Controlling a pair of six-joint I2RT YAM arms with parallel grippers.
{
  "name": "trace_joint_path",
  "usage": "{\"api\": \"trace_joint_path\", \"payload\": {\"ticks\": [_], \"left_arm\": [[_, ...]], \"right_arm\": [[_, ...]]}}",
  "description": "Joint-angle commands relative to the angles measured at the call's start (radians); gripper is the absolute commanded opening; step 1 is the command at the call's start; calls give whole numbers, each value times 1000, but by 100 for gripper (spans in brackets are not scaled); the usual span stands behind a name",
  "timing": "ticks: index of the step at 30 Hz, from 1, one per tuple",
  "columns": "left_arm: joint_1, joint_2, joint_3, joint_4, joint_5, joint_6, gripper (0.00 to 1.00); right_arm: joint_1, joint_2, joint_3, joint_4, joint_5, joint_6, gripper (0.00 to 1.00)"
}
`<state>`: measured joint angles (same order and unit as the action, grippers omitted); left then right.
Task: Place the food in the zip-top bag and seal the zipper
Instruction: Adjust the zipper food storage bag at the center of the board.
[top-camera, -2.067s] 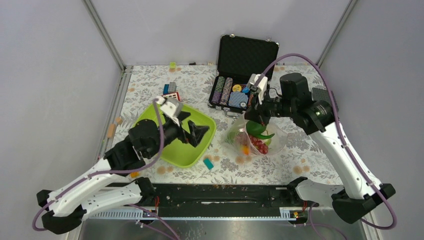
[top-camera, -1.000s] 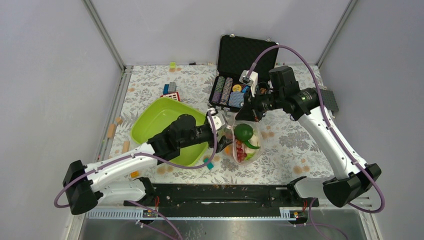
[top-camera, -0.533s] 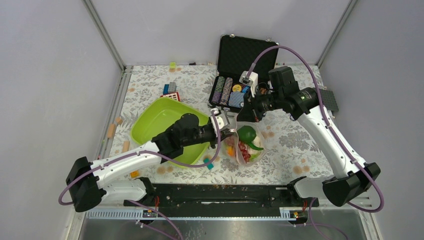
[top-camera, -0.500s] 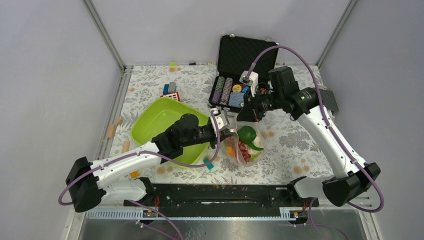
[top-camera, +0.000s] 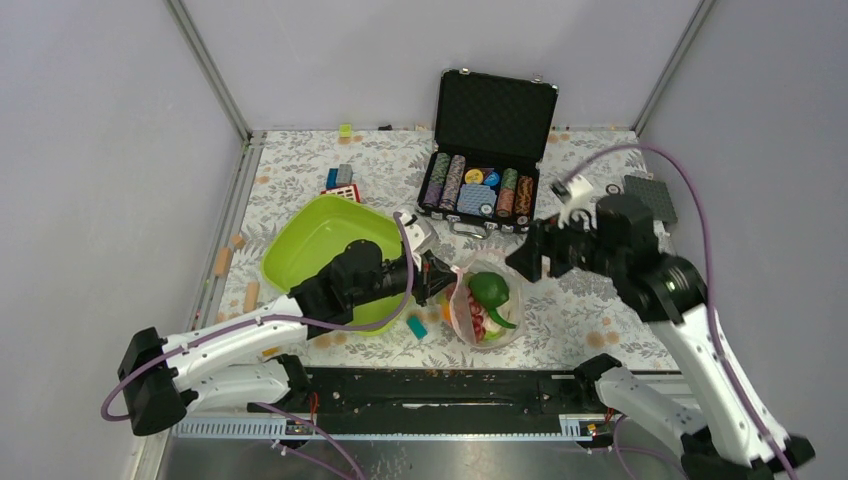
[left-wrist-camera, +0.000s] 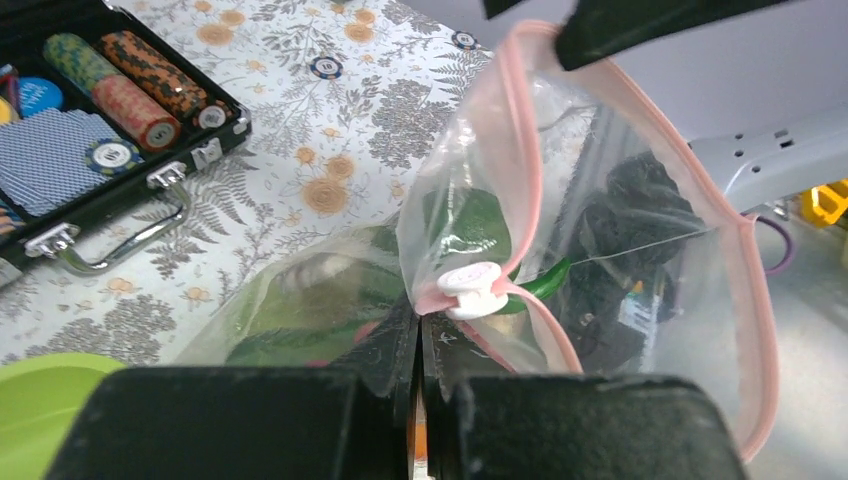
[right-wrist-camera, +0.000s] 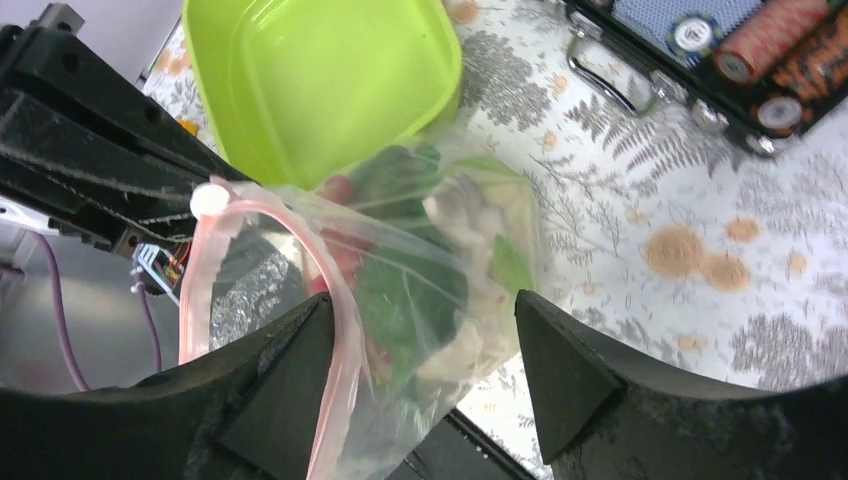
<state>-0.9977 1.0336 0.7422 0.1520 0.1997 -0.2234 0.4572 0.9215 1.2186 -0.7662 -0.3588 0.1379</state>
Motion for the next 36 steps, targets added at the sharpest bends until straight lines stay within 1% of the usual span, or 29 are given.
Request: {"api": "trace_joint_path", "payload": {"ticks": [1, 4, 6, 7, 9, 12, 16, 18, 19, 21, 22, 24, 26, 27, 29, 32, 34, 36], "left_arm": [[-30, -31, 19, 113, -69, -103, 0], [-55, -9, 69, 63, -104, -112, 0], [-77, 5, 106, 12, -185, -122, 0], [-84, 15, 128, -17, -249, -138, 0], [-86, 34, 163, -70, -326, -167, 0], [-85, 53, 194, -110, -386, -193, 0], [-84, 49, 205, -144, -455, -208, 0], [-84, 43, 199, -150, -504, -191, 0], [-82, 40, 198, -150, -516, -189, 0], [-75, 35, 199, -180, -513, -179, 0], [-71, 31, 197, -188, -514, -179, 0], [-62, 18, 188, -202, -511, -181, 0], [-56, -10, 160, -188, -468, -170, 0], [-53, -28, 139, -176, -422, -154, 0], [-50, -78, 88, -158, -316, -129, 0], [-51, -147, -1, -76, -98, -70, 0], [-51, -177, -50, -43, 20, -33, 0], [-51, -187, -78, -23, 97, -12, 0]], "right_arm": [[-1, -139, -103, -35, 146, 131, 74], [17, -161, -104, -90, 118, 122, 78], [48, -161, -97, -110, 113, 115, 79], [70, -160, -93, -121, 126, 115, 80], [141, -145, -81, -147, 188, 115, 80], [236, -99, -55, -215, 290, 122, 80], [270, -107, -70, -279, 450, 182, 74], [271, -139, -88, -290, 524, 195, 68], [270, -152, -94, -293, 565, 199, 59], [270, -158, -90, -298, 647, 219, 35], [269, -153, -85, -296, 680, 220, 28], [267, -122, -71, -295, 760, 218, 24], [247, -81, -47, -295, 837, 200, 22], [220, -62, -28, -295, 867, 195, 20], [125, -33, 6, -275, 872, 168, 19], [-19, -14, 14, -168, 726, 99, 14], [-52, 14, 29, -128, 609, 70, 12], [-55, 43, 37, -101, 461, 21, 10]]}}
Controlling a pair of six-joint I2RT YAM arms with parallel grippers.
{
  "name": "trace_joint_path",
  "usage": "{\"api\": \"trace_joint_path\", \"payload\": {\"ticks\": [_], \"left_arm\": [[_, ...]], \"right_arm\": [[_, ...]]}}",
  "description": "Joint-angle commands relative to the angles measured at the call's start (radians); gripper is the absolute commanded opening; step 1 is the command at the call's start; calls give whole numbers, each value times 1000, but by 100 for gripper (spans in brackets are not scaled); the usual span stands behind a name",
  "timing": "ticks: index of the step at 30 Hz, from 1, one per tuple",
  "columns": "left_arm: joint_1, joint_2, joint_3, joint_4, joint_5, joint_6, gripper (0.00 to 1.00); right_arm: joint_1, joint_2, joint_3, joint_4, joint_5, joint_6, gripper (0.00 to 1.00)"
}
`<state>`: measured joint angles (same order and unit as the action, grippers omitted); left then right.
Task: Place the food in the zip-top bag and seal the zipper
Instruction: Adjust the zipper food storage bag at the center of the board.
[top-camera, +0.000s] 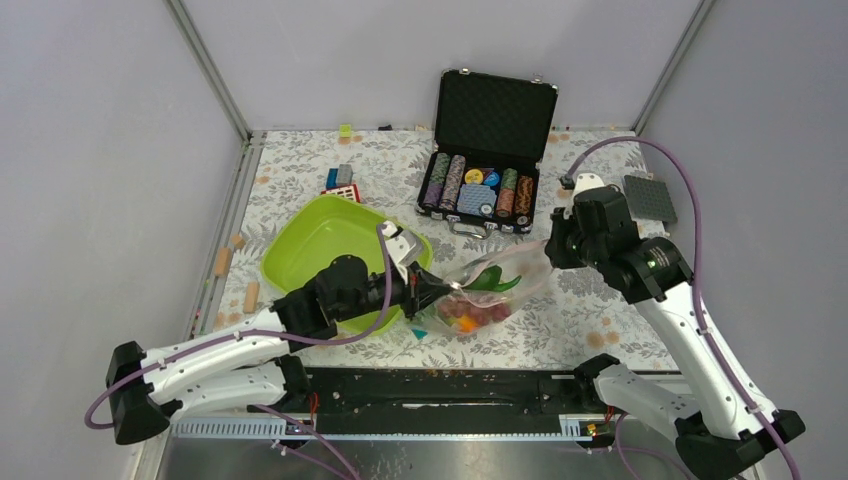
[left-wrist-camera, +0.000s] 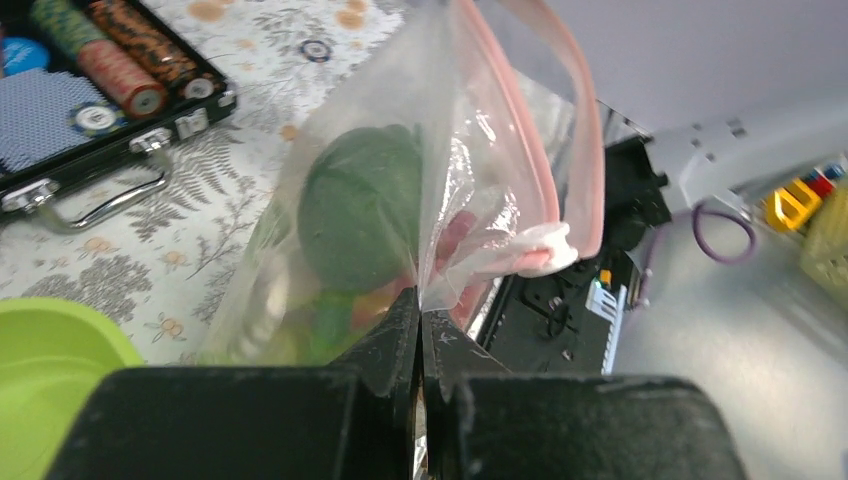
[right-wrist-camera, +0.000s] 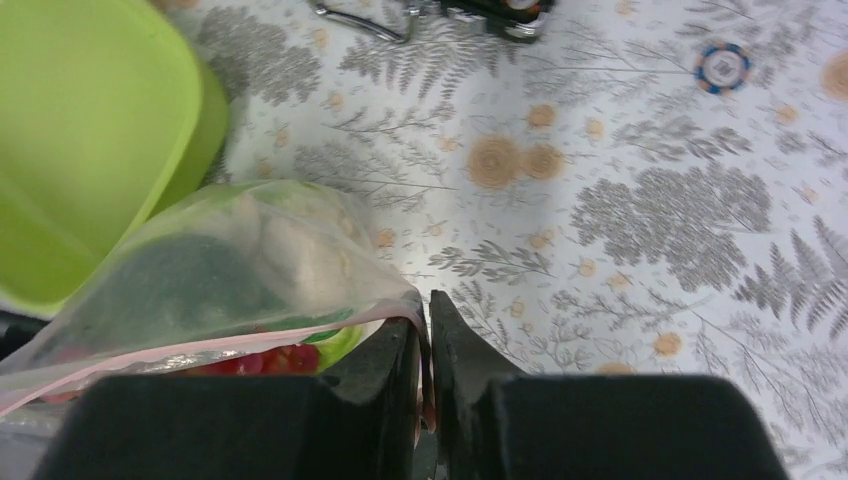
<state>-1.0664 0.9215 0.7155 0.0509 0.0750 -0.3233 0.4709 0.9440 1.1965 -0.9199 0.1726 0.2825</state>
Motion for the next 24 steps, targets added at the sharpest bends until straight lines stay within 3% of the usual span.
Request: {"api": "trace_joint_path", "payload": {"ticks": [1, 4, 5, 7, 11, 16, 20, 24], "left_arm": [[17, -75, -58, 87, 237, 91, 0], [17, -64, -58, 91, 222, 99, 0], [17, -60, -55, 90, 212, 103, 8], [17, -53, -48, 91, 195, 111, 34], [17, -43, -33, 101, 201, 171, 64], [17, -9, -9, 100, 173, 261, 70], [3, 25, 16, 72, 322, 288, 73], [-117, 73, 37, 68, 260, 292, 77]], "right_arm": [[-69, 30, 60, 64, -147, -160, 9], [-69, 43, 61, 73, -307, -204, 7], [-69, 41, 58, 73, -324, -213, 6], [-70, 37, 58, 74, -340, -222, 6], [-69, 43, 58, 74, -401, -228, 6], [-69, 55, 57, 86, -438, -220, 6], [-70, 61, 64, 80, -428, -194, 4], [-69, 64, 71, 81, -414, -126, 0]]}}
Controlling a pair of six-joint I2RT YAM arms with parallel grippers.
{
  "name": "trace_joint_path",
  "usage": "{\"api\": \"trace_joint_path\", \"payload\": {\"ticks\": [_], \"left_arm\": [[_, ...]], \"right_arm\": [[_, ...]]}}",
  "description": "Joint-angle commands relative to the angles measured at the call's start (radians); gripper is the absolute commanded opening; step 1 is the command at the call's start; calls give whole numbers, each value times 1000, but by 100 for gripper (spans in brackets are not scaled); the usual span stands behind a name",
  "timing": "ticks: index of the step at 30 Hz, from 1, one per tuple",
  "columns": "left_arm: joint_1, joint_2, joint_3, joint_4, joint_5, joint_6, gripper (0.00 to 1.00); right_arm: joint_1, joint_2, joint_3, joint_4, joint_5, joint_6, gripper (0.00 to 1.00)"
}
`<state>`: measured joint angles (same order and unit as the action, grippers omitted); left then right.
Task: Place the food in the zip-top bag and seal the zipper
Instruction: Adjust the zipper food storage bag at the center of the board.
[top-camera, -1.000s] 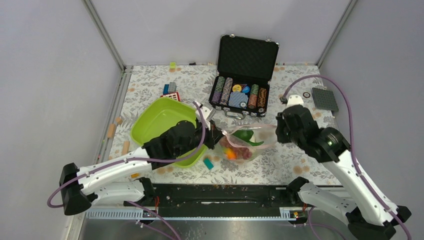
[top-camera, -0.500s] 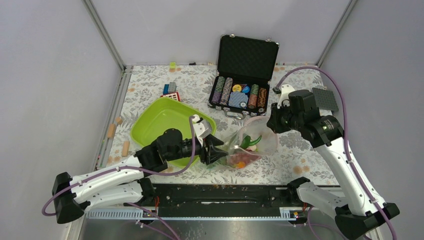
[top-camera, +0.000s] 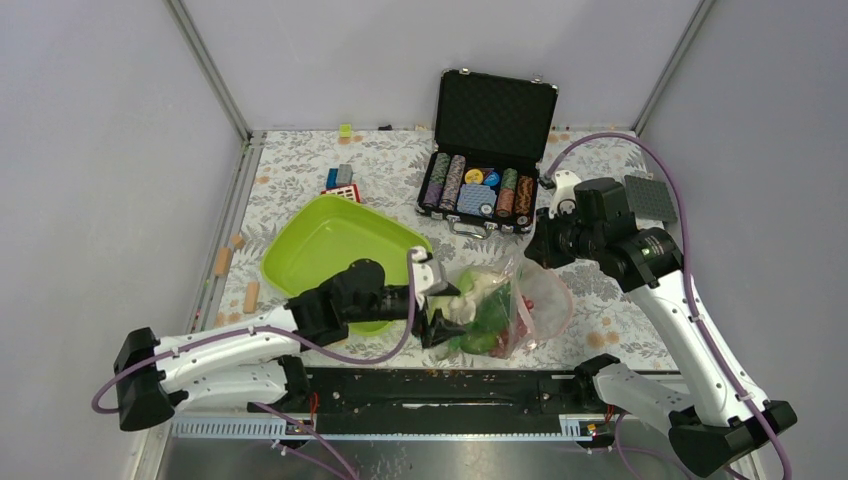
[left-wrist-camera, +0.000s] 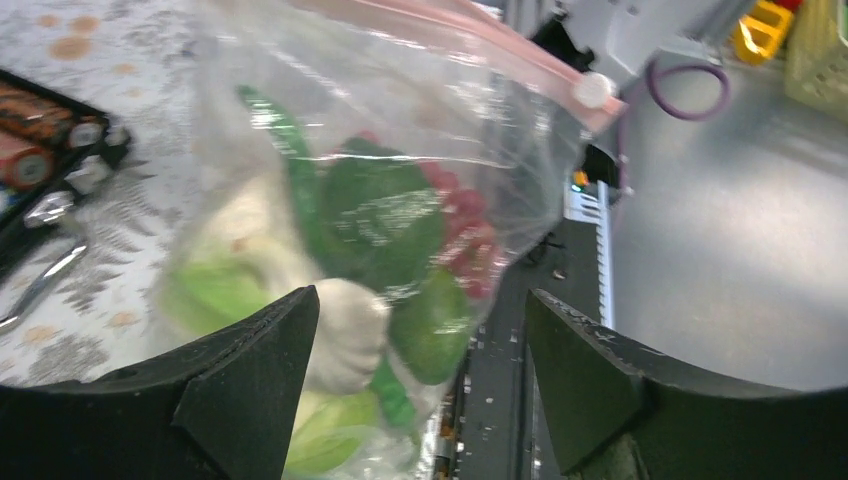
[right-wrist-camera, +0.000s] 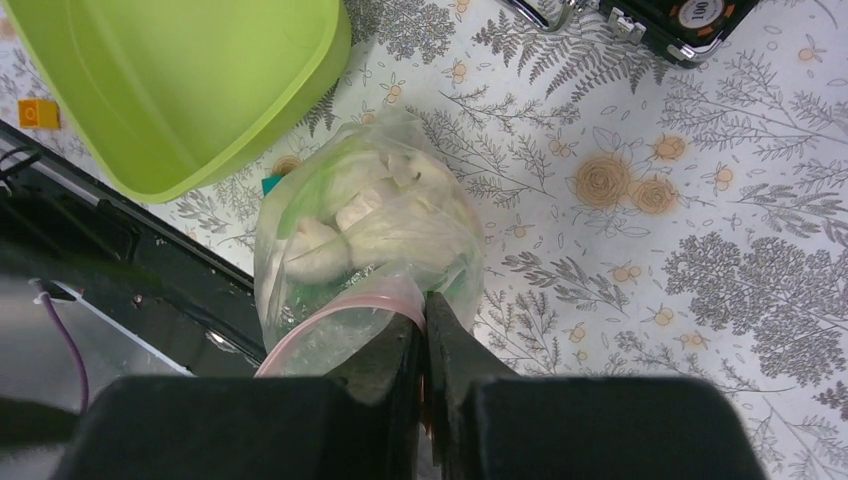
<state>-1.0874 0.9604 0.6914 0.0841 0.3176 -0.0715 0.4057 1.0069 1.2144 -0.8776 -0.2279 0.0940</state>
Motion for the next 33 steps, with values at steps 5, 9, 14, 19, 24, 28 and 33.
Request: {"api": "trace_joint_path", "payload": {"ticks": [5, 9, 14, 19, 24, 28, 33], "left_arm": [[-263, 58, 91, 43, -235, 48, 78], [-415, 58, 92, 94, -569, 94, 78], [-513, 159, 130, 159, -778, 121, 74], [-539, 253, 199, 170, -808, 134, 69], [-562, 314, 233, 197, -857, 170, 67], [-565, 361, 260, 222, -909, 218, 64], [-589, 449, 310, 238, -956, 266, 61]], "right_arm": [[-4, 17, 81, 18, 34, 194, 0], [-3, 27, 86, 0, 46, 246, 0], [-4, 19, 72, 10, 76, 361, 0], [-3, 48, 90, 13, 80, 431, 0], [-2, 59, 103, 5, 111, 477, 0], [-2, 50, 98, 14, 111, 490, 0], [-2, 50, 103, 14, 115, 496, 0]]}}
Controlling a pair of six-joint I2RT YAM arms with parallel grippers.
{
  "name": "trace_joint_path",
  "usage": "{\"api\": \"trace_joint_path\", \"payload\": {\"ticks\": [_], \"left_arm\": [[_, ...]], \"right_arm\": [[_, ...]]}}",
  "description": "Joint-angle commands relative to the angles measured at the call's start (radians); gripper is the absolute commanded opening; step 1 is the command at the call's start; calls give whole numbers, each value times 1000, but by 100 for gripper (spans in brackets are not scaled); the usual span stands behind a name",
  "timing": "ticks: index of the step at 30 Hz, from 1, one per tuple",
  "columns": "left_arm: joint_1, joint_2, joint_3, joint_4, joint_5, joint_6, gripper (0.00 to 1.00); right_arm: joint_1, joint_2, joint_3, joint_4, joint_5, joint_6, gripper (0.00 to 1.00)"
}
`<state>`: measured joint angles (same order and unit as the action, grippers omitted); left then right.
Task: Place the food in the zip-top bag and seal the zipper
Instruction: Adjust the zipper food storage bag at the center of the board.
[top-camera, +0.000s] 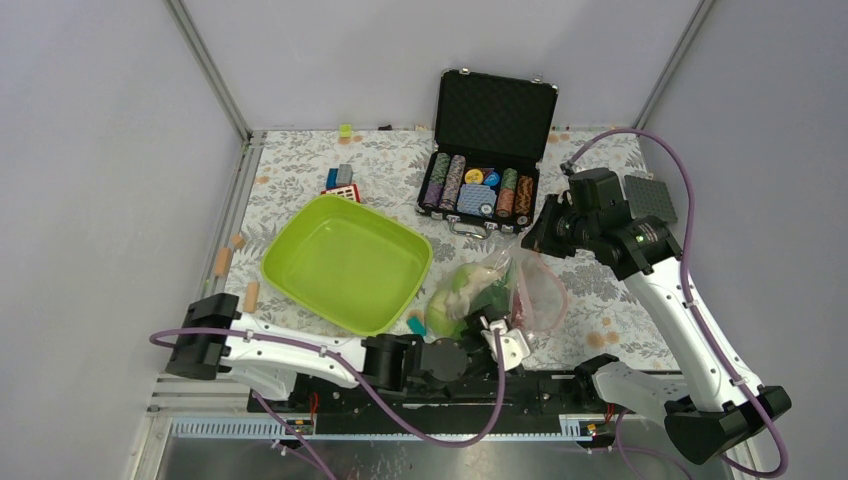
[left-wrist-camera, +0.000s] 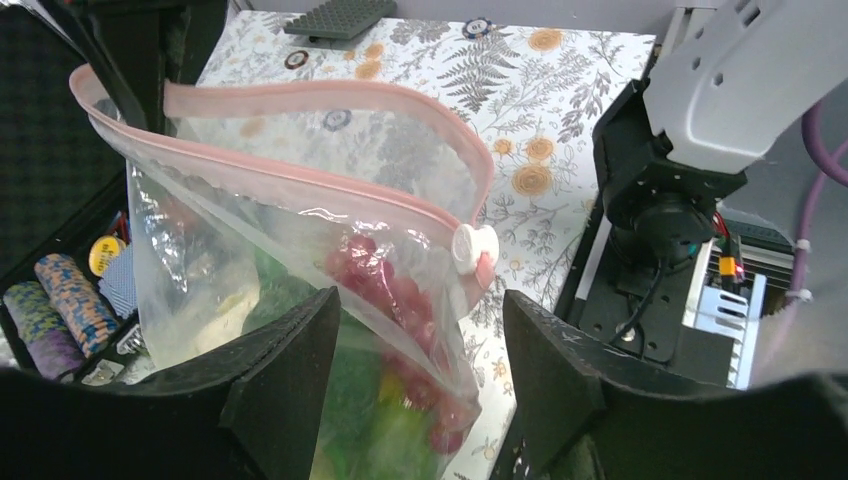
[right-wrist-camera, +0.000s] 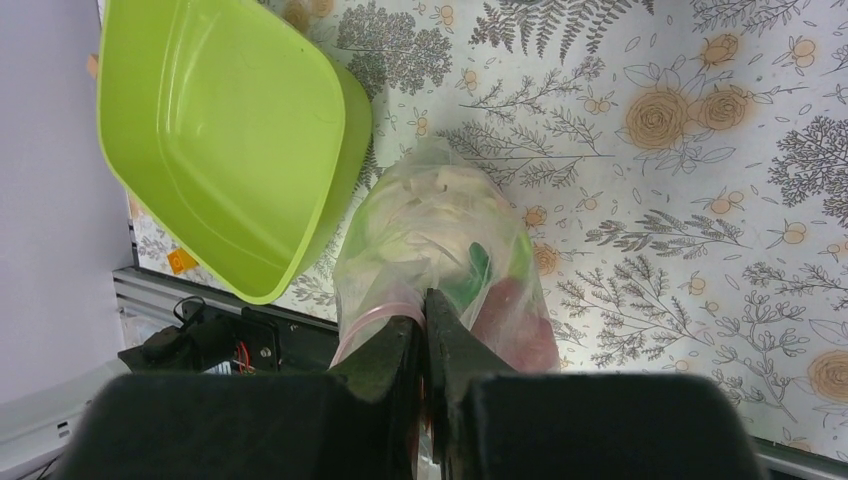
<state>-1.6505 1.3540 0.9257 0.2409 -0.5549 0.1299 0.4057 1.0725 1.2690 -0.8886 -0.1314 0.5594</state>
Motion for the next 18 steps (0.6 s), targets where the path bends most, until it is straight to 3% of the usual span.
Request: {"api": "trace_joint_path", "payload": {"ticks": [1, 4, 7, 9, 11, 18], "left_arm": [[-35, 73, 86, 91, -112, 82, 60], [-49, 113, 105, 118, -163, 125, 55], [-51, 134, 103, 131, -182, 139, 40], [-50, 144, 97, 143, -190, 148, 25], [-51, 151, 92, 160, -214, 153, 0], [-36, 73, 17, 256, -296, 143, 0]], "right_arm": [[-2, -14, 50, 22, 23, 31, 0], [-3, -9, 52, 22, 21, 31, 0], [-2, -11, 52, 22, 23, 26, 0], [-2, -9, 51, 24, 24, 25, 0], [-2, -6, 47, 26, 20, 22, 0], [-2, 9, 46, 9, 3, -55, 0]]}}
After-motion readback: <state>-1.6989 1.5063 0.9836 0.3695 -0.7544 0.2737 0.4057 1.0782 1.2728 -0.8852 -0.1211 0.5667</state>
